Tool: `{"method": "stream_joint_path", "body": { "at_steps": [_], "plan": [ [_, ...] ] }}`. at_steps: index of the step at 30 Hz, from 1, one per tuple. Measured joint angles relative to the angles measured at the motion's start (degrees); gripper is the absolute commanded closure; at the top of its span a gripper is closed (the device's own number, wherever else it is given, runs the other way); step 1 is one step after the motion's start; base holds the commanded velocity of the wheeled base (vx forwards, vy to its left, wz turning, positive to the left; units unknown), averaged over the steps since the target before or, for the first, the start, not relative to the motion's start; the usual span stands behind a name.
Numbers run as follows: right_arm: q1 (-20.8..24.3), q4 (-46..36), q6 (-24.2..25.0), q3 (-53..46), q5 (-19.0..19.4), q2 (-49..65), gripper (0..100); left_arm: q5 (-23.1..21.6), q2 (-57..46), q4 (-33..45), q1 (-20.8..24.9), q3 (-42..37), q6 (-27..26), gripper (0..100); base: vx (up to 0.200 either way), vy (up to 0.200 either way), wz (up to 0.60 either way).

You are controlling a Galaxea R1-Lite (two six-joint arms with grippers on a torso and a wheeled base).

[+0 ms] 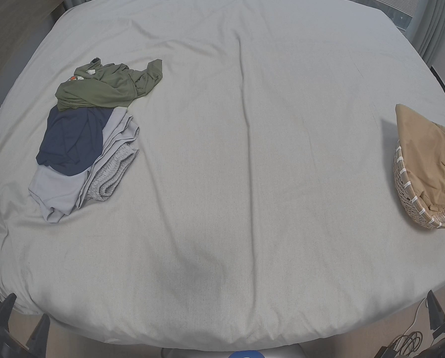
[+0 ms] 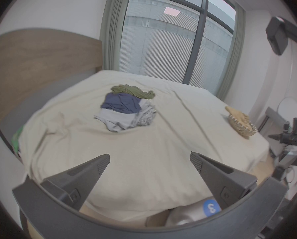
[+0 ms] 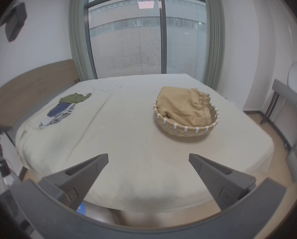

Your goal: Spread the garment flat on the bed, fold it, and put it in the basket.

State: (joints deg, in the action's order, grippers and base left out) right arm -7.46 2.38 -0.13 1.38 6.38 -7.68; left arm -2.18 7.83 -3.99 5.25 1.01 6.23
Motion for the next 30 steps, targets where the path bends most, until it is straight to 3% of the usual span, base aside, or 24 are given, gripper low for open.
{"method": "stream_joint_path", "body": {
  "at_steps": [6, 11, 18, 21, 25, 30],
  "plan": [
    [-0.72, 0.85, -1.78, -0.33, -1.38, 1.29, 0, 2.26, -2.97, 0.44, -5.23, 0.00, -1.11, 0, 0.000, 0.000, 0.00],
    [-0.88, 1.04, -1.94, -0.34, -4.72, 1.73, 0, 2.18, -5.02, 1.50, -5.89, 0.00, -1.45, 0, 0.000, 0.000, 0.00],
    [-0.91, 1.17, -2.44, -0.37, -5.75, 1.93, 0, 3.63, -6.64, 2.46, -5.46, -0.02, -10.54, 0, 0.000, 0.000, 0.00],
    [-0.88, 1.23, -1.50, -0.37, -5.83, 1.97, 0, 5.88, -6.84, 2.16, -5.39, -0.02, -9.56, 0, 0.000, 0.000, 0.00],
    [-0.80, 1.26, 0.34, -0.37, -5.49, 2.01, 0, 5.66, -6.99, 2.10, -5.28, -0.02, -6.02, 0, 0.000, 0.000, 0.00],
    [-0.77, 1.26, 1.48, -0.39, -1.76, 1.99, 0, 3.79, -7.03, 2.29, -5.25, 0.00, -3.52, 0, 0.000, 0.000, 0.00]
  ]
}}
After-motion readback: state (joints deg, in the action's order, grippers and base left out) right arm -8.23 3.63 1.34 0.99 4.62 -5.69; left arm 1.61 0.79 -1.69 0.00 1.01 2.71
